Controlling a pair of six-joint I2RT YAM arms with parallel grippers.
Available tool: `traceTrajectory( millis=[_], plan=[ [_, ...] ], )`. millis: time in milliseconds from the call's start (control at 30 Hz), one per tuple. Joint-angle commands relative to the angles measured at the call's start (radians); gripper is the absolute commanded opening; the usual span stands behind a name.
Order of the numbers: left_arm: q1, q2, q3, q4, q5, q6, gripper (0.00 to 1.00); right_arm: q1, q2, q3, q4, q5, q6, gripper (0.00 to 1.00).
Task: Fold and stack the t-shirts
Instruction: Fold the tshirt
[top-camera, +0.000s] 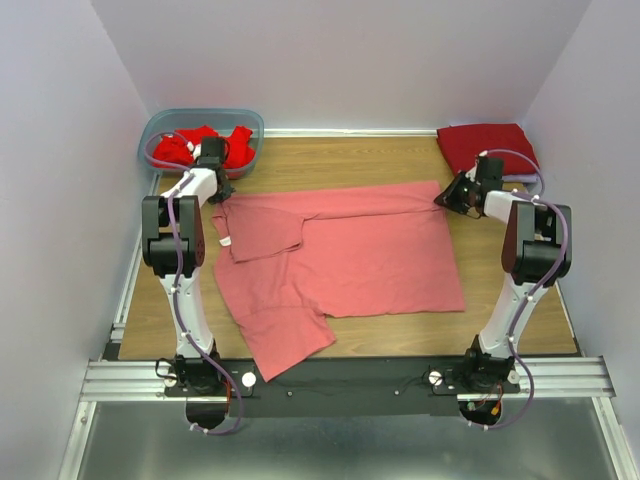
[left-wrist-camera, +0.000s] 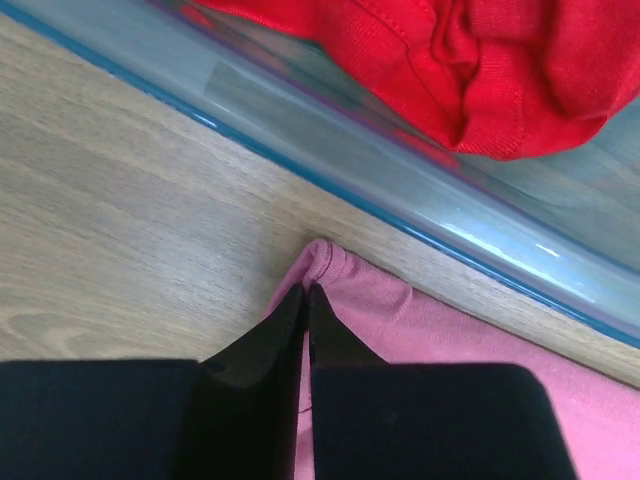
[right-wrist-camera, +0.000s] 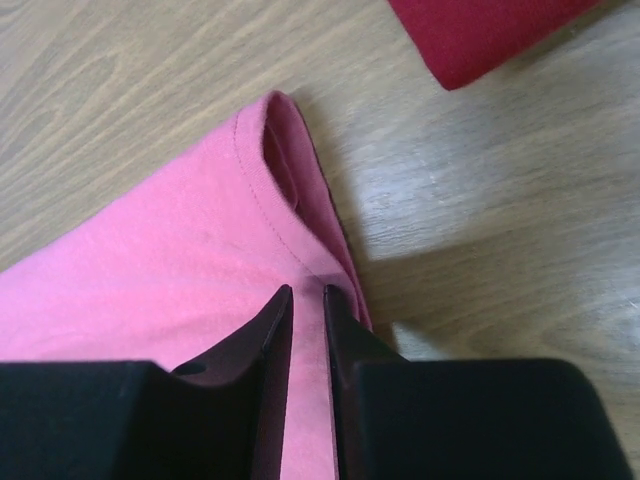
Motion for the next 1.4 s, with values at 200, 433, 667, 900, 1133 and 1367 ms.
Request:
traceTrajectory(
  millis=[200, 433, 667, 900, 1133, 1367],
  plan=[
    [-0.005, 0.008, -0.014, 0.009, -0.07, 0.022, 0.12, -0.005, 0.036, 0.094, 0.141, -0.224, 0.035, 0.27],
    [-0.004, 0.008, -0.019, 0.012, -0.081, 0.017, 0.12, -0.002, 0.127, 0.168, 0.196, -0.267, 0.081, 0.26],
    [-0.005, 0.014, -0.022, 0.005, -0.098, 0.005, 0.12, 0.0, 0.24, 0.216, 0.198, -0.221, 0.104, 0.25],
    [-0.005, 0.026, 0.0, 0.003, -0.09, 0.013, 0.13, -0.014, 0.299, 0.251, 0.172, -0.095, 0.098, 0.25],
    [-0.005, 0.031, 0.046, 0.012, -0.062, 0.005, 0.24, -0.026, 0.336, 0.37, 0.126, -0.099, 0.06, 0.25],
    [-0.005, -0.052, 0.046, 0.02, -0.055, -0.006, 0.41, -0.026, 0.265, 0.388, 0.098, -0.19, 0.029, 0.29]
  ],
)
